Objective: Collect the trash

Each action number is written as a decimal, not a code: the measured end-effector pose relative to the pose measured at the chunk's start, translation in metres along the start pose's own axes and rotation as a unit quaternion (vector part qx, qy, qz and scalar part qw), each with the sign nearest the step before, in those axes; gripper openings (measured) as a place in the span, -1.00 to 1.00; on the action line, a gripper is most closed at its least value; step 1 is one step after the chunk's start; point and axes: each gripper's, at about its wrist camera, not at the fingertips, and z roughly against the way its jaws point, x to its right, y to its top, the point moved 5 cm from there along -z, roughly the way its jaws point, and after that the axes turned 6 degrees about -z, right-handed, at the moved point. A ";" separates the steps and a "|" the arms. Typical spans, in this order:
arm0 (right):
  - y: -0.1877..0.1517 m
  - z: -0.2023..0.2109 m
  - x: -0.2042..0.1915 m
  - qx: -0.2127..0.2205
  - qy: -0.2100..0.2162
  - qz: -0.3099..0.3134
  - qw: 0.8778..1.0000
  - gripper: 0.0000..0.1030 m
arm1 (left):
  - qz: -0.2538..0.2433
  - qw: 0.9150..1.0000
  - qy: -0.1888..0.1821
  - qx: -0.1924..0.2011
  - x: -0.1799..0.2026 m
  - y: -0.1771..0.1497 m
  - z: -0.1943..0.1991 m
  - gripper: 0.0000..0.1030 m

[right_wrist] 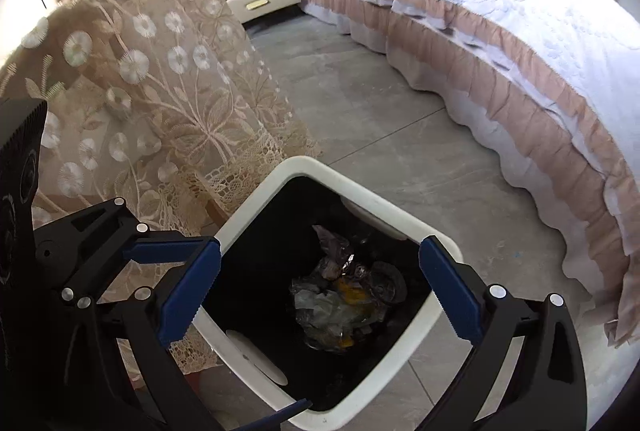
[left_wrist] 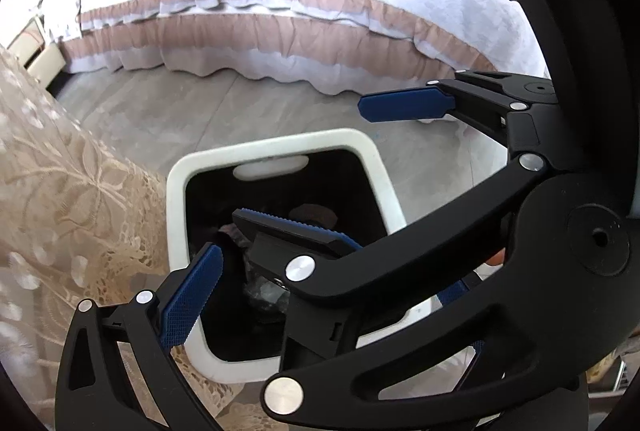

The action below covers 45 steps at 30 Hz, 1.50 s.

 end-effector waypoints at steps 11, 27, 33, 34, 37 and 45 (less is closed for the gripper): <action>0.019 0.126 -0.019 0.137 -0.062 0.022 0.988 0.92 | -0.006 0.995 0.049 0.083 0.029 0.027 0.098 0.91; 0.049 0.260 -0.181 0.302 -0.012 0.132 0.944 0.92 | 0.047 0.954 0.222 0.194 -0.020 -0.050 0.308 0.91; 0.048 0.266 -0.276 0.310 0.052 0.189 0.930 0.92 | 0.100 0.928 0.296 0.203 -0.062 -0.117 0.382 0.91; 0.046 0.266 -0.293 0.309 0.064 0.200 0.928 0.92 | 0.108 0.923 0.308 0.204 -0.070 -0.128 0.392 0.91; 0.041 0.271 -0.337 0.316 0.084 0.219 0.919 0.92 | 0.133 0.907 0.344 0.203 -0.091 -0.161 0.423 0.91; 0.030 0.277 -0.423 0.330 0.121 0.243 0.904 0.92 | 0.186 0.858 0.421 0.227 -0.121 -0.226 0.489 0.91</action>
